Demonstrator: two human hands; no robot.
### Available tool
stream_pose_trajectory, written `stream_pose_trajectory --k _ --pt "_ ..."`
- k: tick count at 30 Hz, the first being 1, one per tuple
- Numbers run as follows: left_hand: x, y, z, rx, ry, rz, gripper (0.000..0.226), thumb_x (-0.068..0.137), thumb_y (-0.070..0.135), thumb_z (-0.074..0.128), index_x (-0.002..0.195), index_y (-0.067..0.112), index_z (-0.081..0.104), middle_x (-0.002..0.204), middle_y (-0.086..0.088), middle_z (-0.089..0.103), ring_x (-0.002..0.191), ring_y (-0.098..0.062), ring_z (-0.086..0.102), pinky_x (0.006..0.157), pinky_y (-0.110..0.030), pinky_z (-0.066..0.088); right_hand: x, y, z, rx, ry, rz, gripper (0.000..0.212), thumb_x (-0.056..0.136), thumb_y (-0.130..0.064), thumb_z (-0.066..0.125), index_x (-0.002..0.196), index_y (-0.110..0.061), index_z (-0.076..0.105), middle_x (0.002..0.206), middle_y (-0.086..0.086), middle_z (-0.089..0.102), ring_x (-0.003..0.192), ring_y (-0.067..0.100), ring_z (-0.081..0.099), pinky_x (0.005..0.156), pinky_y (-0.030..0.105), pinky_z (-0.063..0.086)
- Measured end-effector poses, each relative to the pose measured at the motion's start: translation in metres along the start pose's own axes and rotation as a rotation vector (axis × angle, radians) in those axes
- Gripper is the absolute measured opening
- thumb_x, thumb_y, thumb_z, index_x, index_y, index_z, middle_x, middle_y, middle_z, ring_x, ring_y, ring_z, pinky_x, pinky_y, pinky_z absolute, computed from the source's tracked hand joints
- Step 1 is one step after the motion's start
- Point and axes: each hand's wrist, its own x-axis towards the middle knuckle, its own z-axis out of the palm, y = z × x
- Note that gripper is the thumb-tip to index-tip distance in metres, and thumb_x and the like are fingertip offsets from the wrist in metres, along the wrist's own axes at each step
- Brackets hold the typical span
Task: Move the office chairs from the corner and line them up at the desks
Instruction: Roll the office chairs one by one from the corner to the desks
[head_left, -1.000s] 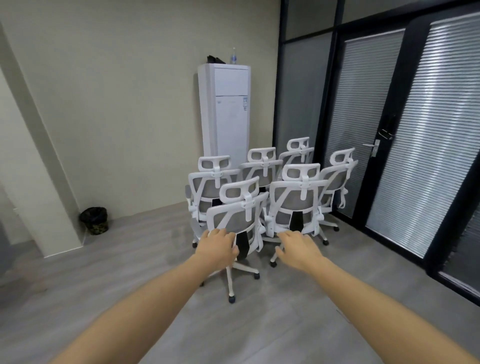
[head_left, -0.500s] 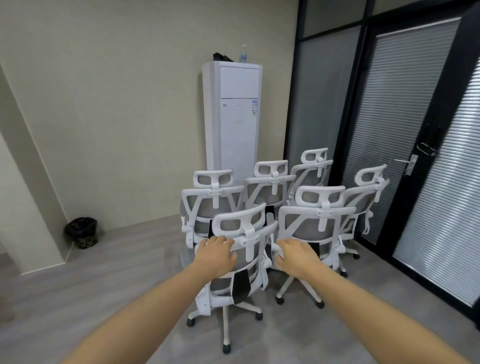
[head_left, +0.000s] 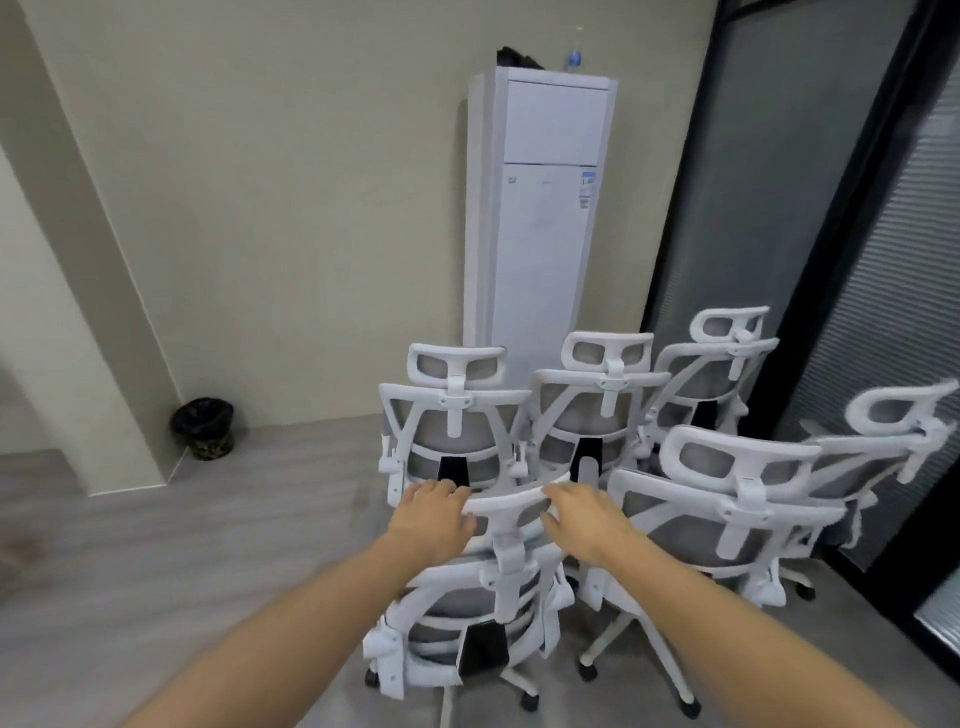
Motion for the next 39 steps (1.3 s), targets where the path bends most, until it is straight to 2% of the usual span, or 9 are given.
stream_pose_trajectory --k 3,7,12,17,20,25,28,32,39 --pt "0.036 -0.002 0.02 -0.033 -0.026 -0.122 0.048 0.1 0.045 0.028 0.141 0.024 0.045 0.143 -0.003 0.048 0.131 -0.026 0.042 0.11 -0.045 0.032 0.052 0.025 0.014 0.016 -0.006 -0.074 0.037 0.1 -0.036 0.041 0.13 -0.019 0.053 0.13 0.005 0.057 0.113 0.029 0.055 0.09 0.038 0.044" --pt "0.07 0.004 0.041 -0.12 -0.044 -0.222 0.049 0.101 0.046 0.025 0.141 0.026 0.045 0.142 -0.002 0.048 0.132 -0.024 0.041 0.111 -0.042 0.03 0.108 0.049 0.032 0.046 -0.034 -0.198 0.036 0.101 -0.045 0.039 0.124 -0.023 0.057 0.127 0.002 0.059 0.117 0.025 0.053 0.095 0.039 0.042" --pt "0.098 0.009 0.065 -0.108 -0.13 -0.303 0.048 0.104 0.046 0.018 0.127 0.028 0.056 0.129 -0.003 0.06 0.119 -0.025 0.05 0.107 -0.045 0.029 0.147 0.073 0.076 0.021 -0.093 -0.287 0.059 0.097 -0.057 0.012 0.109 -0.028 0.062 0.112 -0.002 0.066 0.111 0.023 0.056 0.097 0.042 0.037" --pt "0.094 0.01 0.081 -0.122 -0.031 -0.362 0.049 0.101 0.047 0.019 0.119 0.03 0.062 0.118 0.0 0.063 0.115 -0.023 0.051 0.107 -0.041 0.029 0.148 0.076 0.101 0.058 0.052 -0.33 0.061 0.098 -0.052 0.013 0.101 -0.027 0.068 0.103 -0.006 0.068 0.101 0.019 0.058 0.096 0.04 0.034" --pt "0.079 0.011 0.086 -0.144 -0.01 -0.375 0.045 0.101 0.043 0.022 0.123 0.03 0.059 0.12 0.002 0.061 0.116 -0.018 0.049 0.108 -0.037 0.026 0.142 0.072 0.108 0.05 0.099 -0.343 0.065 0.094 -0.053 0.012 0.097 -0.026 0.07 0.098 -0.007 0.069 0.094 0.017 0.058 0.092 0.038 0.035" --pt "0.048 0.018 0.089 -0.147 0.067 -0.379 0.069 0.087 0.05 0.005 0.126 0.032 0.06 0.117 0.005 0.06 0.115 -0.016 0.049 0.107 -0.034 0.026 0.121 0.064 0.112 0.051 0.131 -0.351 0.062 0.094 -0.054 0.015 0.092 -0.026 0.07 0.092 -0.009 0.068 0.091 0.016 0.058 0.089 0.037 0.036" --pt "0.021 0.024 0.091 -0.144 0.088 -0.386 0.07 0.086 0.051 0.007 0.127 0.031 0.06 0.118 0.004 0.06 0.115 -0.017 0.049 0.108 -0.035 0.027 0.099 0.057 0.113 0.049 0.108 -0.369 0.064 0.094 -0.055 0.011 0.096 -0.028 0.068 0.095 -0.01 0.066 0.093 0.014 0.056 0.091 0.036 0.035" --pt "-0.027 0.03 0.091 -0.154 0.054 -0.419 0.073 0.084 0.054 0.004 0.13 0.032 0.058 0.122 0.004 0.058 0.118 -0.018 0.047 0.11 -0.035 0.026 0.064 0.037 0.113 0.068 0.05 -0.419 0.063 0.095 -0.055 0.009 0.1 -0.028 0.065 0.099 -0.009 0.064 0.096 0.014 0.053 0.096 0.038 0.034" --pt "-0.126 0.034 0.09 -0.235 -0.016 -0.523 0.084 0.077 0.059 0.001 0.137 0.035 0.054 0.129 0.005 0.053 0.125 -0.017 0.041 0.111 -0.033 0.023 -0.001 -0.011 0.115 0.088 0.038 -0.535 0.069 0.091 -0.055 0.003 0.096 -0.025 0.065 0.099 -0.006 0.065 0.094 0.018 0.054 0.091 0.039 0.033"
